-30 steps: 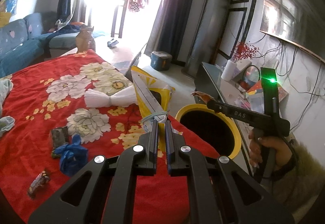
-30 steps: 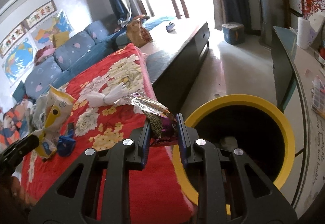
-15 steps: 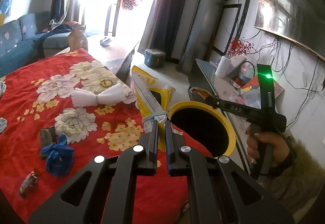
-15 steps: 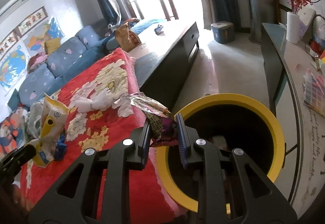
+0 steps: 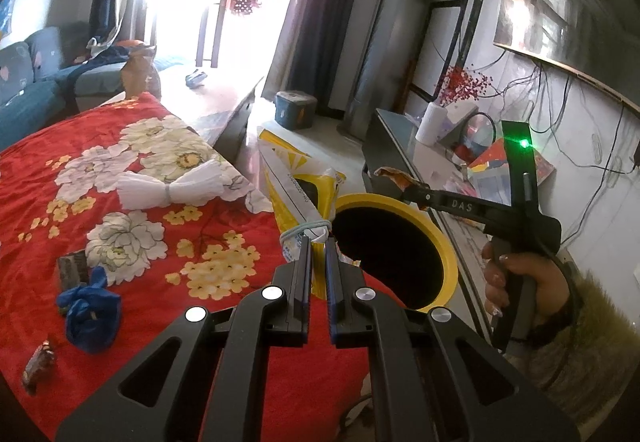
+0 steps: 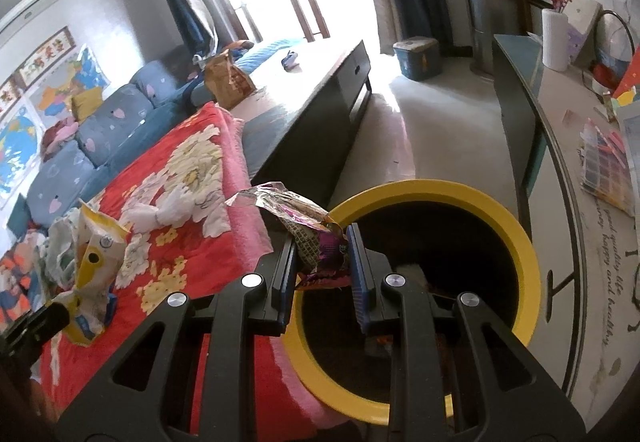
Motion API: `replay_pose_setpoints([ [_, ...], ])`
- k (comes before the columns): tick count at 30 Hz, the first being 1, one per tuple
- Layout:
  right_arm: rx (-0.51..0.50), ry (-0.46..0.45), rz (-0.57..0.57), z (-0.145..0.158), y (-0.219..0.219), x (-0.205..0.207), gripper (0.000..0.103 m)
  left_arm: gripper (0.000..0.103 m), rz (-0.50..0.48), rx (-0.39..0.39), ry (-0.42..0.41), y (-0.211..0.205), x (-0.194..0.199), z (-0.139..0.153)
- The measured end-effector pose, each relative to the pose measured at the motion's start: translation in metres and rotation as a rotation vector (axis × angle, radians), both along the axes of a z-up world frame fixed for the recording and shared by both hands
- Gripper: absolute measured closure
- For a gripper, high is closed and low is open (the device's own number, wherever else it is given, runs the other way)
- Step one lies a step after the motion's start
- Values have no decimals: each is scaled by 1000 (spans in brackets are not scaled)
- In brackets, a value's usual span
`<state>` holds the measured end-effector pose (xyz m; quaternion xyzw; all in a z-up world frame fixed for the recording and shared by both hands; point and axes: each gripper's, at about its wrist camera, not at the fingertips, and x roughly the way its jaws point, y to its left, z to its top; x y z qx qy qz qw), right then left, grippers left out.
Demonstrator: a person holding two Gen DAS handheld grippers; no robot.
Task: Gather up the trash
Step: 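Carry the yellow-white packet and snack wrapper in both tools over the yellow bin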
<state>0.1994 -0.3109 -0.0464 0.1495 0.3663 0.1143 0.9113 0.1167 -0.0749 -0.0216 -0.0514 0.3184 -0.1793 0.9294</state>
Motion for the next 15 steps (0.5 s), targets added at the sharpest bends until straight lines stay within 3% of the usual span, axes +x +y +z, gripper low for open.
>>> replay_pose_setpoints([
  [15,23,42,-64,-15,-29,5,85,97,-73,36,41,-39,7,-20],
])
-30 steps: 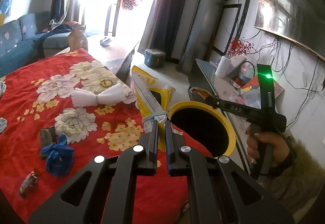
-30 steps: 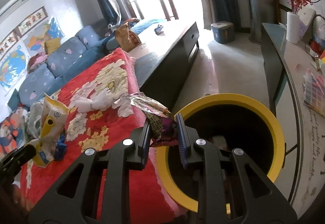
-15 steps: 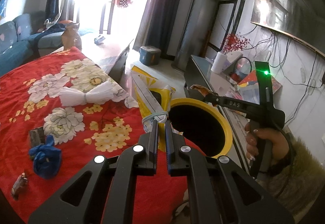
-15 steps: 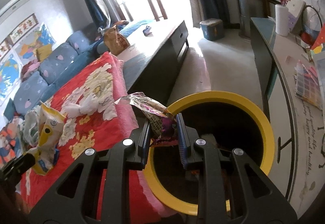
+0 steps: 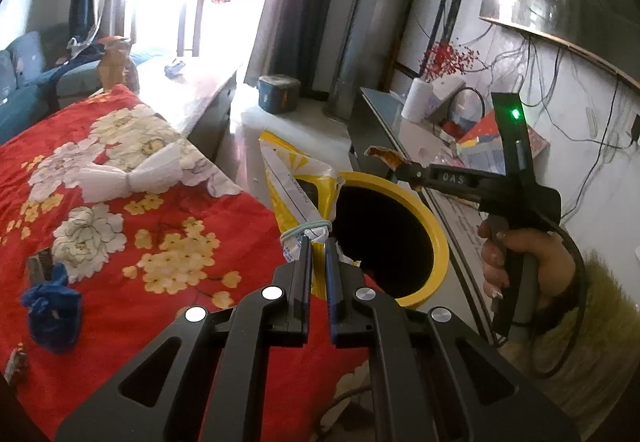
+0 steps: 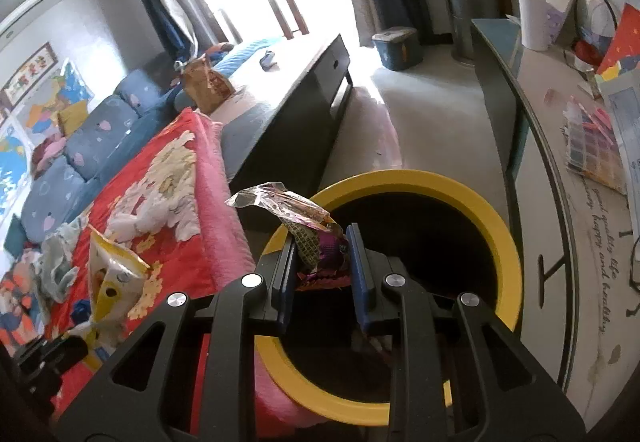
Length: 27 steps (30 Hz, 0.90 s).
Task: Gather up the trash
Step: 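Carry the yellow-white packet and snack wrapper in both tools over the yellow bin, then open both tools above the bin, dropping the packet and wrapper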
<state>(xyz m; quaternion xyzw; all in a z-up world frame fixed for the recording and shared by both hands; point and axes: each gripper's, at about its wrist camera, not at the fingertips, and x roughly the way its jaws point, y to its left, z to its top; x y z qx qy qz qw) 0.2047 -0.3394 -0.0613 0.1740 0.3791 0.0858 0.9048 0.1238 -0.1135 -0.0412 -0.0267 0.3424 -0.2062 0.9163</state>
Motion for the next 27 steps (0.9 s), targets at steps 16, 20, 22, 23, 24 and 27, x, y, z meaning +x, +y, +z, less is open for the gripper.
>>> replay_pose_setpoints([
  [16,17,67,-75,-23,-25,2,85,97,-66,38,47,-38,12,-22],
  [20,28,82,-88,-26,-30,3,84,97,-76,39,64,-46,17,-29],
  [22,34,89,-94,-29,-33,3,84,97,-79,41,70,-49,18,-31],
  [23,39,91,-97,-29,-34,4,84,97,-83,40,76,-51,19,-33],
  [24,47,94,-99,-30,-36,4,84,97,-86,41,80,-53,21,-35],
  [27,55,98,-109,-32,-40,4,84,97,-93,41,91,-58,25,-40],
])
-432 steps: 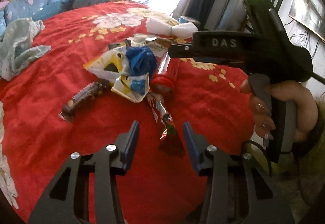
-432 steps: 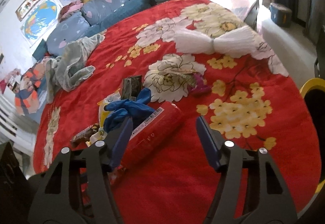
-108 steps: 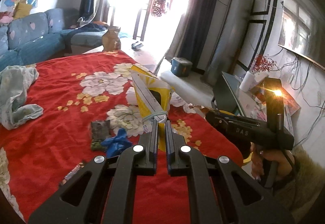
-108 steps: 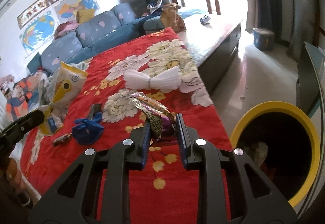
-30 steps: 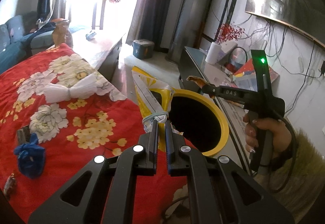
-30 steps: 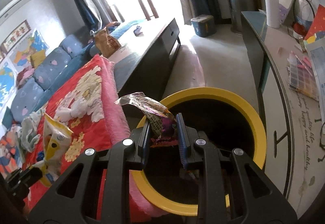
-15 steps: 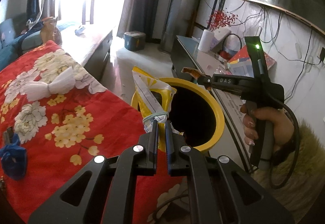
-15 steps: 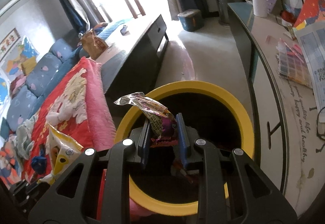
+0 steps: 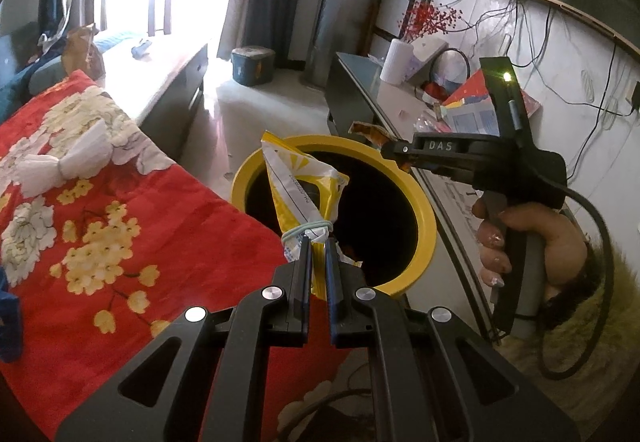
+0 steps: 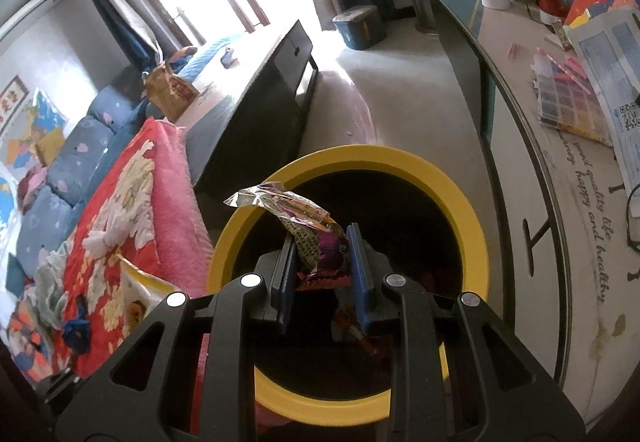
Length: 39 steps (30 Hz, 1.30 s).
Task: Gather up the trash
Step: 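Open both tools above the bin, dropping the packet and wrapper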
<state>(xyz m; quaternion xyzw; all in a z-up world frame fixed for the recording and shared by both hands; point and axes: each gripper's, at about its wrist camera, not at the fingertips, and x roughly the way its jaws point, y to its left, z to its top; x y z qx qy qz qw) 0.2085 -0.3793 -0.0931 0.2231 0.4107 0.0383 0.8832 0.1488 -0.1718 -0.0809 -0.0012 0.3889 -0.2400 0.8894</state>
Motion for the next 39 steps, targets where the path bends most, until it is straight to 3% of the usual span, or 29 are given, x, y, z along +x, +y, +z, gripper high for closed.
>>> replay_pose_setpoints([
  [11,16,10,-23,-2,-10,-1,82,96,6,-55,49,-12,22,-18],
  [13,18,10,-26,-3,-11,-1,74,86,13,-64,47,-13,26,-19],
  [15,14,6,-29,-1,-11,-1,63,36,34,-64,47,-11,28,-19],
  [19,-1,-10,-27,2,-7,-3,51,26,56,-76,12,0,24,-10],
  [21,-18,-22,-25,6,-3,-4,46,11,74,-67,-14,5,21,-5],
  [39,-114,-145,131,43,61,-19,30,8,235,-52,-86,63,2,18],
])
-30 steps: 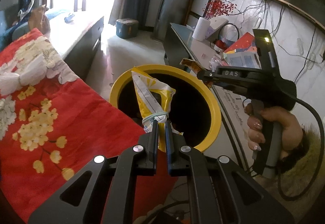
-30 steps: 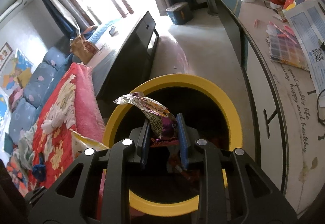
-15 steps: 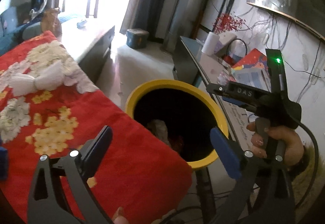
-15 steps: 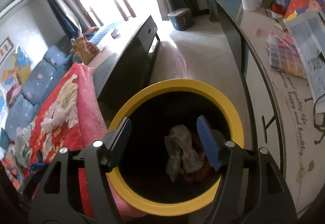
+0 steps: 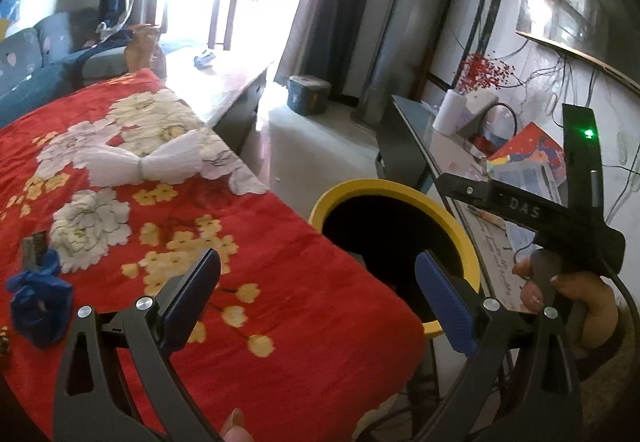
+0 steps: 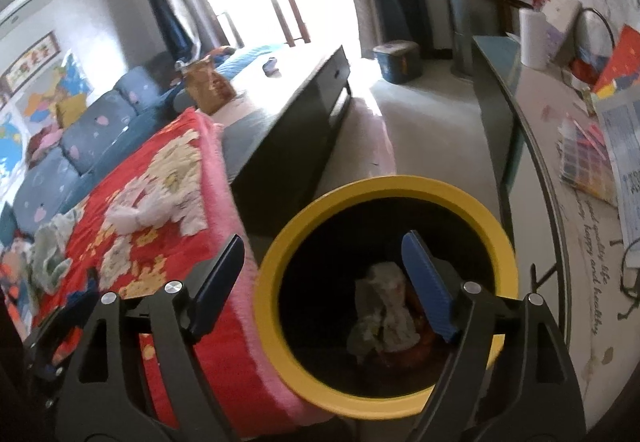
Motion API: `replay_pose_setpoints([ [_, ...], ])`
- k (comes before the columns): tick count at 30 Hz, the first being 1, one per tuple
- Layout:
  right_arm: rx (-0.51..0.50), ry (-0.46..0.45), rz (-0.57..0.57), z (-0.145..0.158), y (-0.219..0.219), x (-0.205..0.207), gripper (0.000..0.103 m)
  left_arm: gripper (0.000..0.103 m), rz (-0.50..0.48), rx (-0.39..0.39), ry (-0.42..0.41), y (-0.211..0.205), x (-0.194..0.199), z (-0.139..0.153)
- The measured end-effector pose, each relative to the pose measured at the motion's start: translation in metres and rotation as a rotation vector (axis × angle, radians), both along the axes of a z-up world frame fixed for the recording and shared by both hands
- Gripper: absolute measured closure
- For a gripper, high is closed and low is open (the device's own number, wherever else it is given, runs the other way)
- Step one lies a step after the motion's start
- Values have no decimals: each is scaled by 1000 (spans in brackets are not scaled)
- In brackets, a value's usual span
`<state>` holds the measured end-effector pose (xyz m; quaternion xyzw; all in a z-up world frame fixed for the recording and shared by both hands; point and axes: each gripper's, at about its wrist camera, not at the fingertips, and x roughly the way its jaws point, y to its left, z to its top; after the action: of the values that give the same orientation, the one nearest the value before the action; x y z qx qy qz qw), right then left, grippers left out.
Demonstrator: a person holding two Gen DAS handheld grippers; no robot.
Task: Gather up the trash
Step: 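Open both tools above the bin, dropping the packet and wrapper, then move both open tools back toward the blue glove and white plastic hands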
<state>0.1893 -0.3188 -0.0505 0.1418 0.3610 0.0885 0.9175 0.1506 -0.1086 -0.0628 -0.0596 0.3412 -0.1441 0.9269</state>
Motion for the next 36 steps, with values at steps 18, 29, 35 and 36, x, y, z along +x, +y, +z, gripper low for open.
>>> replay_pose_setpoints([
  [18,-38,-53,181,18,66,-15,30,8,168,-23,-52,66,-19,21],
  [29,-67,-71,281,25,107,-18,30,8,278,-35,-68,112,-32,28],
  [35,-71,-85,332,31,126,-20,30,8,325,-49,-69,135,-38,29],
  [36,-70,-87,343,33,131,-20,30,8,331,-50,-69,138,-39,30],
])
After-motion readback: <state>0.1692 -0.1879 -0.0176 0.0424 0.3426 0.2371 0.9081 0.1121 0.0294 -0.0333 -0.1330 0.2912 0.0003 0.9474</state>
